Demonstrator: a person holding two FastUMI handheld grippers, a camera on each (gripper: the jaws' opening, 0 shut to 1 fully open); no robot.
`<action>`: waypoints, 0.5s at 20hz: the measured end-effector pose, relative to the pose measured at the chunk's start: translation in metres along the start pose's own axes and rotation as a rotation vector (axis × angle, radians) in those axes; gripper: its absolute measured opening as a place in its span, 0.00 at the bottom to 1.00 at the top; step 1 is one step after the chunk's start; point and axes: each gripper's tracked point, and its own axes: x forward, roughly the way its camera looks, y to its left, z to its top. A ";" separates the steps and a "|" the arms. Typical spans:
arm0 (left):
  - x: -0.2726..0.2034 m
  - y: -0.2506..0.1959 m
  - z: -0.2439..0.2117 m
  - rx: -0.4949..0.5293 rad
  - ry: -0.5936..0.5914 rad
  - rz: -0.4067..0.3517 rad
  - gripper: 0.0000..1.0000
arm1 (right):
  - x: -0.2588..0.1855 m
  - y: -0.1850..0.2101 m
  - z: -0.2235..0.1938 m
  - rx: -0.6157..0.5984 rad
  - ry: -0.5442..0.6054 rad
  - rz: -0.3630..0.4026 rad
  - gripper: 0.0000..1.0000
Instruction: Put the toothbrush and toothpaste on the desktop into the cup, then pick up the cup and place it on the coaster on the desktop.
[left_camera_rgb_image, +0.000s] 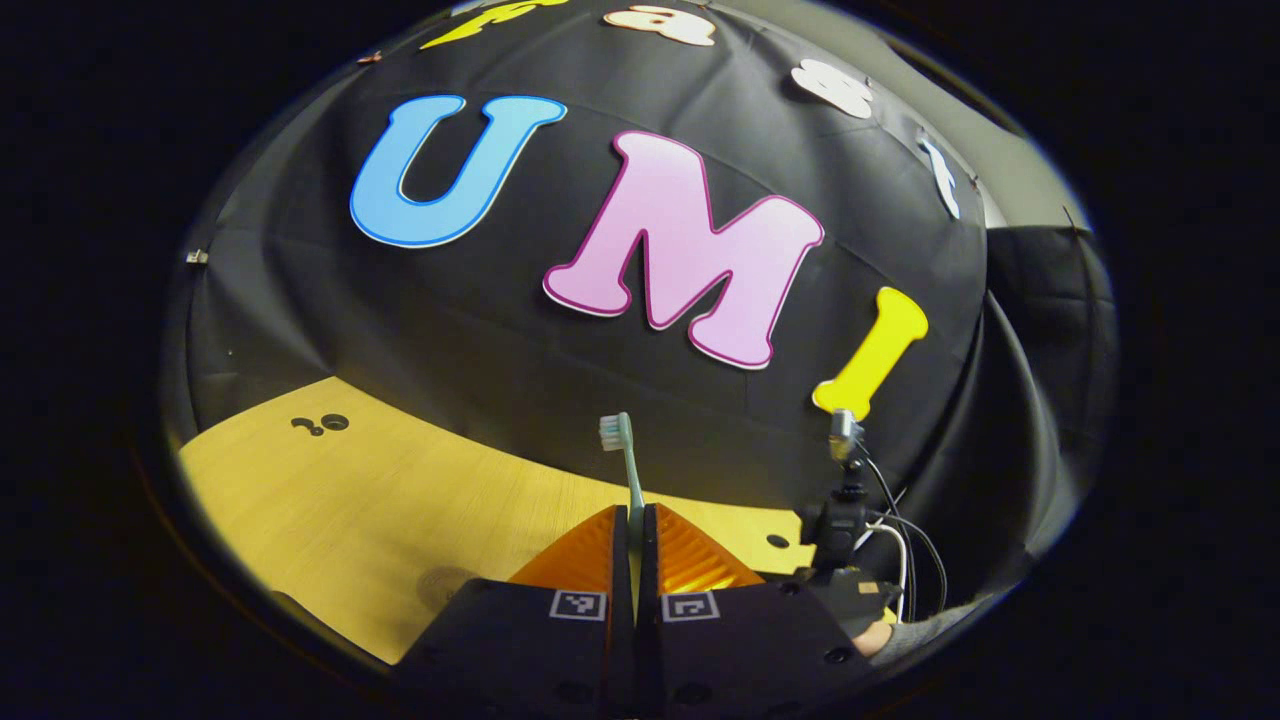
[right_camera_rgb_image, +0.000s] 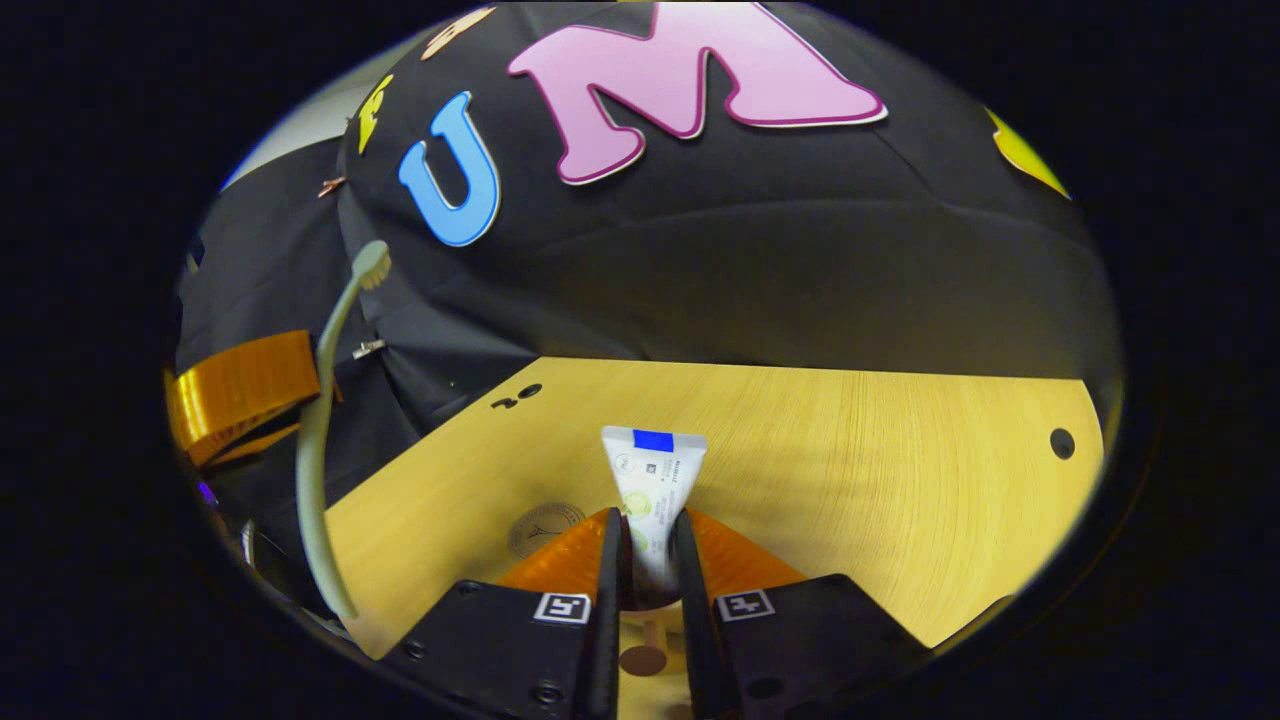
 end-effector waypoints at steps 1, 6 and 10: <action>0.006 0.001 0.003 -0.006 -0.021 0.001 0.06 | -0.006 0.000 0.001 0.012 0.003 0.008 0.39; 0.037 0.008 0.008 -0.037 -0.117 0.032 0.06 | -0.044 -0.014 -0.001 0.092 0.020 0.009 0.41; 0.061 0.014 -0.006 -0.067 -0.150 0.044 0.06 | -0.081 -0.023 -0.016 0.186 0.045 -0.001 0.42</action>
